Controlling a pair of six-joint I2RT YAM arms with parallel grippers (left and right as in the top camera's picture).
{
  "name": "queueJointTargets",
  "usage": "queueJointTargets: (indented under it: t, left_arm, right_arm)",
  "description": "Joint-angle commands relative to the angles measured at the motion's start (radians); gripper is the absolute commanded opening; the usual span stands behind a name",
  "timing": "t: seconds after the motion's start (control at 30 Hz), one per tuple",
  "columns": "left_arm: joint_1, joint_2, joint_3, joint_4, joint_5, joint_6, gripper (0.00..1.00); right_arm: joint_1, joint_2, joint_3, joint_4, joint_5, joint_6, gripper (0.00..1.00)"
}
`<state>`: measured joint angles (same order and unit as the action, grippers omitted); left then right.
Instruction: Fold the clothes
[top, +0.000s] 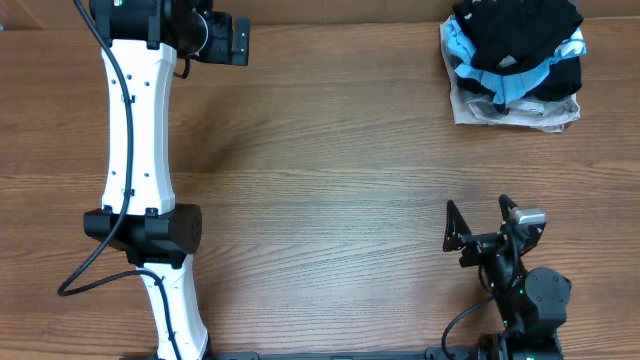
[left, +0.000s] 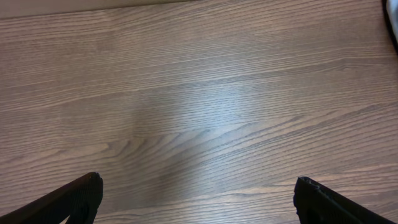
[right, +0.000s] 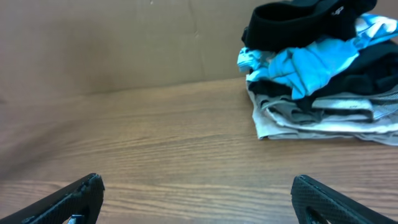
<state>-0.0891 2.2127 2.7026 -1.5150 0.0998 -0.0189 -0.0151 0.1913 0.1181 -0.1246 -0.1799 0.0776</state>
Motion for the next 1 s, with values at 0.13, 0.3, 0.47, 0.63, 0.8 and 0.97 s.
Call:
queueJointTargets:
  t: [0.13,0.3,0.47,0.63,0.8,0.97]
  left_arm:
    - [0.003,0.011,-0.002,0.002,-0.003,0.019,1.0]
    - [0.003,0.011,-0.002,0.002,-0.003,0.019,1.0]
    - [0.003,0.011,-0.002,0.002,-0.003,0.019,1.0]
    - [0.003,0.011,-0.002,0.002,-0.003,0.019,1.0]
    - [0.003,0.011,-0.002,0.002,-0.003,0.019,1.0]
    - [0.003,0.011,-0.002,0.002,-0.003,0.019,1.0]
  right_arm:
    - [0.008,-0.084,-0.096,0.056,-0.004,-0.003,1.0]
    - [0.008,-0.109,-0.11,0.06,0.021,-0.004,1.0]
    - [0.008,-0.138,-0.11,0.056,0.034,-0.003,1.0]
    - [0.008,-0.189,-0.11,0.063,0.033,-0.003,1.0]
    - [0.008,-0.189,-0.11,0.058,0.034,-0.003,1.0]
    - [0.008,-0.188,-0.11,0.057,0.034,-0.003,1.0]
